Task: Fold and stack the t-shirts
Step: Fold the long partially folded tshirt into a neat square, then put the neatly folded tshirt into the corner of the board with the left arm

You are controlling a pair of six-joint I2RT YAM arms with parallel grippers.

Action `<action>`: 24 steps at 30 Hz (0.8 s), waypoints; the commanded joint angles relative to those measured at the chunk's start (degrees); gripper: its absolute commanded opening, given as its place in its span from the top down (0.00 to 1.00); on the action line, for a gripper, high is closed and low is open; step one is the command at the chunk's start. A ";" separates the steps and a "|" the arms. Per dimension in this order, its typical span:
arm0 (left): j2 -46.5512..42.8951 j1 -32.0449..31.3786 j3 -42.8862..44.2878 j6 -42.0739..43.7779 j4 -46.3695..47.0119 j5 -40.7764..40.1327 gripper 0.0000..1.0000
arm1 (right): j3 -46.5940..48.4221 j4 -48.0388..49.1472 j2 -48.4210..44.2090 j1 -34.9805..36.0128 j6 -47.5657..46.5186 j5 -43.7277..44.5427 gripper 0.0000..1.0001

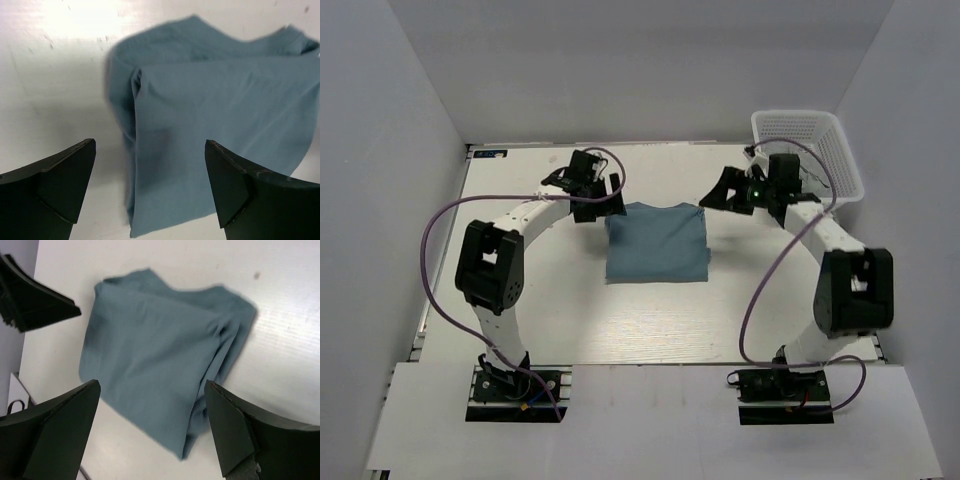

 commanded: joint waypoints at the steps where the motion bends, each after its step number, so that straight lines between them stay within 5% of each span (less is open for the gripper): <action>1: -3.37 -0.46 -4.00 0.65 0.49 3.16 0.00 | -9.37 2.59 -7.06 0.29 -0.53 1.16 0.10; 4: -3.37 -0.98 -6.98 1.96 1.17 2.63 0.00 | -16.14 2.33 -14.26 0.29 -0.54 2.83 0.10; 8: -0.74 -2.21 -6.12 3.11 1.80 4.12 0.15 | -22.03 2.06 -21.84 0.28 -0.62 4.77 0.10; 11: 3.12 -2.74 -4.80 3.11 -1.10 2.19 0.41 | -22.57 -1.96 -25.01 -0.07 -1.32 8.36 0.10; 18: 7.25 -3.88 -5.41 3.11 -3.39 -1.05 0.61 | -24.15 -4.00 -27.65 -0.07 -2.20 10.74 0.10; 21: 10.06 -3.88 -1.66 2.59 -6.80 -4.04 1.00 | -24.59 -4.70 -28.09 -0.24 -2.46 12.41 0.10; 24: 11.31 -3.88 4.22 3.11 -11.29 -10.89 1.00 | -25.03 -4.97 -28.88 -0.24 -3.08 14.43 0.10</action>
